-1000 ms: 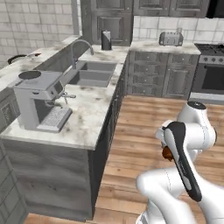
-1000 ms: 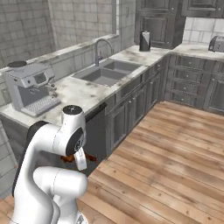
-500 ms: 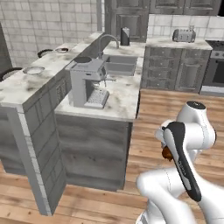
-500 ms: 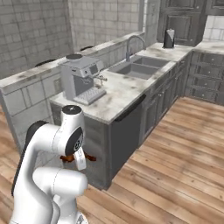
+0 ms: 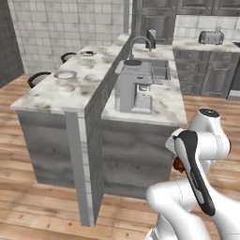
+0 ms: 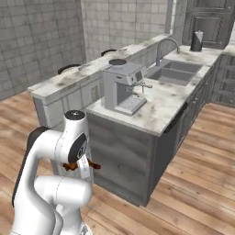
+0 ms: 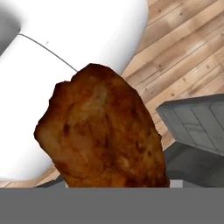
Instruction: Take the chicken drumsticks from the pan and place one on each plate on the dining counter.
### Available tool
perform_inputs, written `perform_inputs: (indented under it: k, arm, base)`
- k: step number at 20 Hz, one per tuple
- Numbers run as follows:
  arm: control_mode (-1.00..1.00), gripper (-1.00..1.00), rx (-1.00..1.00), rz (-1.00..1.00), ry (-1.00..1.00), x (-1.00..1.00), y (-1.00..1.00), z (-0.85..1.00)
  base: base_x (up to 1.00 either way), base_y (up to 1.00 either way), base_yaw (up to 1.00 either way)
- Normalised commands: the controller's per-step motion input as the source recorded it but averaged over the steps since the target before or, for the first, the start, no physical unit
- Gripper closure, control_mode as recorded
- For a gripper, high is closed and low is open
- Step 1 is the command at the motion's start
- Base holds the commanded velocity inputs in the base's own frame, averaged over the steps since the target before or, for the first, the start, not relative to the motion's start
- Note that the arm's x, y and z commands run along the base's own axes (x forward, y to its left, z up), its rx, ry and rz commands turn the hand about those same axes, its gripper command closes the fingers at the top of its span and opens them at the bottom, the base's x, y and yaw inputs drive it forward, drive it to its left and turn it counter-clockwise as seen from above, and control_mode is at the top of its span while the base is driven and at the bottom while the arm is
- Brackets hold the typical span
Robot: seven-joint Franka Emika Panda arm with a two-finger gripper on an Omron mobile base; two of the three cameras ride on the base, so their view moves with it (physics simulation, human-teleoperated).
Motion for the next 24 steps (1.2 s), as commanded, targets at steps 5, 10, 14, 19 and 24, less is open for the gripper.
perform_inputs:
  k: [5, 10, 14, 19, 24]
  arm:
    - [1.0, 1.0, 0.0, 0.0, 0.0, 0.0, 0.0, 0.0]
    - [1.0, 1.0, 0.0, 0.0, 0.0, 0.0, 0.0, 0.0]
    - [1.0, 1.0, 0.0, 0.0, 0.0, 0.0, 0.0, 0.0]
    - [1.0, 1.0, 0.0, 0.0, 0.0, 0.0, 0.0, 0.0]
    - [1.0, 1.0, 0.0, 0.0, 0.0, 0.0, 0.0, 0.0]
  base:
    - [-0.43, 1.0, -0.09]
    - [-0.33, 1.0, -0.11]
    - [0.0, 1.0, -0.21]
    - [0.0, 1.0, -0.32]
    - [0.0, 1.0, -0.47]
